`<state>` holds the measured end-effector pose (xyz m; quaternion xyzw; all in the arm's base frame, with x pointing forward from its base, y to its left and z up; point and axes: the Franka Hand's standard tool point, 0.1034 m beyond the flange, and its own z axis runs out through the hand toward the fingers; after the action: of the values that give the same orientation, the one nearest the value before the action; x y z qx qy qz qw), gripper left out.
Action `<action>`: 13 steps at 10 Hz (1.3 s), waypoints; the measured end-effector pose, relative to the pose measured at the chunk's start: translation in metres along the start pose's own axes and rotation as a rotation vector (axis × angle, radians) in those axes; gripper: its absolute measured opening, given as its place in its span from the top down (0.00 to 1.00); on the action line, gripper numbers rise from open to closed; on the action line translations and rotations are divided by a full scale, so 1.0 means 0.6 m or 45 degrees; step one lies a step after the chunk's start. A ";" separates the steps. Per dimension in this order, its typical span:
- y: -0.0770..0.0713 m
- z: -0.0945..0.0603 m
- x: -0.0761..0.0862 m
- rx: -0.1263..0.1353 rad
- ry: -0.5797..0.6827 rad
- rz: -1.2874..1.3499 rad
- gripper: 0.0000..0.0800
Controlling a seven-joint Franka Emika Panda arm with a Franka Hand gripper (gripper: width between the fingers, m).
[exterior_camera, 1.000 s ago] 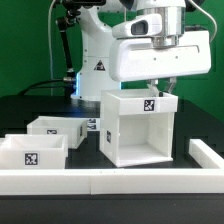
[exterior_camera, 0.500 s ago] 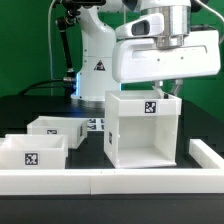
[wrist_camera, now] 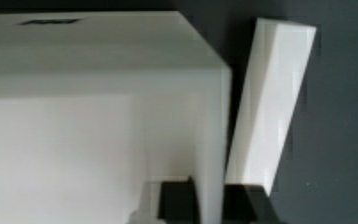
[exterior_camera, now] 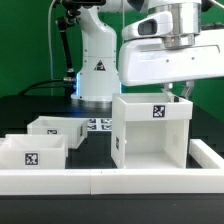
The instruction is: Assemble drawer
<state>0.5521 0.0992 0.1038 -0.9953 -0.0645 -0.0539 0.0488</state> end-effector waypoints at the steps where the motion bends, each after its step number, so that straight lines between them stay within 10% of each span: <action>1: 0.003 0.001 0.003 0.002 0.017 0.006 0.95; 13: 0.010 -0.007 0.042 0.052 0.063 0.863 0.95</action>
Offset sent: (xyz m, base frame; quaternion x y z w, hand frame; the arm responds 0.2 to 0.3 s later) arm 0.0000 0.0000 0.0000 0.0000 0.0000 0.1296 0.9916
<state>0.5773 0.0958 0.1105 -0.9573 0.2702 -0.0572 0.0855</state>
